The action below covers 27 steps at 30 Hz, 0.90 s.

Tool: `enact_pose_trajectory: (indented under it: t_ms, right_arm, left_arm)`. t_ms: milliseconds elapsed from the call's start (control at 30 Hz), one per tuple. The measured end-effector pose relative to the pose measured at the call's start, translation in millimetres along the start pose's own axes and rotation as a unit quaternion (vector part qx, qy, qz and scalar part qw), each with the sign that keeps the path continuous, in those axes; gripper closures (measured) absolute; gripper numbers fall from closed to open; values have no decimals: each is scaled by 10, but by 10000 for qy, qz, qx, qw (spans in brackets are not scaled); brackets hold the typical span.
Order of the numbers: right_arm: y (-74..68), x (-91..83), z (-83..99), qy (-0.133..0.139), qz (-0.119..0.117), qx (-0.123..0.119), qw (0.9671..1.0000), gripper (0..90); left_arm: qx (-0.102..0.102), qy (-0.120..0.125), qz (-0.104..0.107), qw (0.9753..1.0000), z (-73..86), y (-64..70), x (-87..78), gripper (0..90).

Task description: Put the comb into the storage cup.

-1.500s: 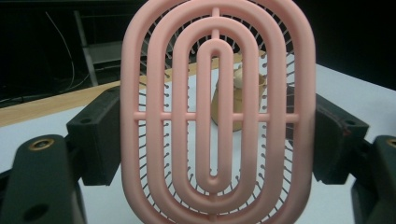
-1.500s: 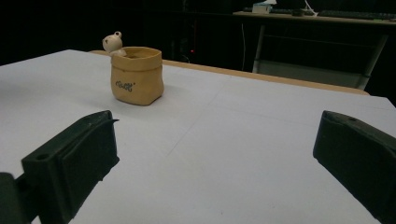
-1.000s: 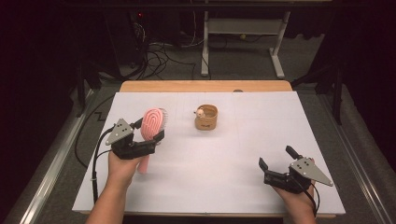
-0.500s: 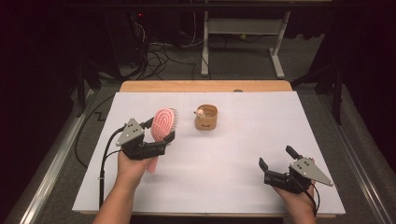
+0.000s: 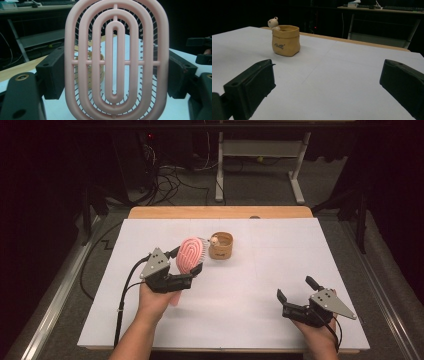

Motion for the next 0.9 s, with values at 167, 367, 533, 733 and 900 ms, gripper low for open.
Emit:
enact_pose_trajectory:
  t_ms: [167, 367, 533, 733, 900]
  right_arm:
    - [-5, 1, 0, -1, -5, 4, 10000, 4]
    - [-5, 2, 0, 1, -10, -2, 10000, 4]
    - [-5, 2, -1, -1, -12, -3, 10000, 4]
    - [-10, 4, 0, -5, -19, -1, 10000, 4]
    - [-13, 9, 1, -7, -25, -17, 10000, 4]
  left_arm:
    - [59, 11, 100, 9999, -24, 114, 79, 203]
    - [127, 21, 220, 9997, -50, 242, 163, 203]
    - [167, 45, 299, 9994, -74, 334, 213, 203]
    - [213, 40, 370, 9991, -88, 424, 269, 203]
    - [267, 26, 394, 9989, -95, 479, 305, 203]
Point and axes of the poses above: each handheld gripper's, and its own axes: x roughly forward along the jaws, z roughly out of its underside, y roughly to its right, the point moved 7 cm from there along x, roughly forward along the jaws, and after that the axes turned 2 degrees about -x, right-handed, at the moved point
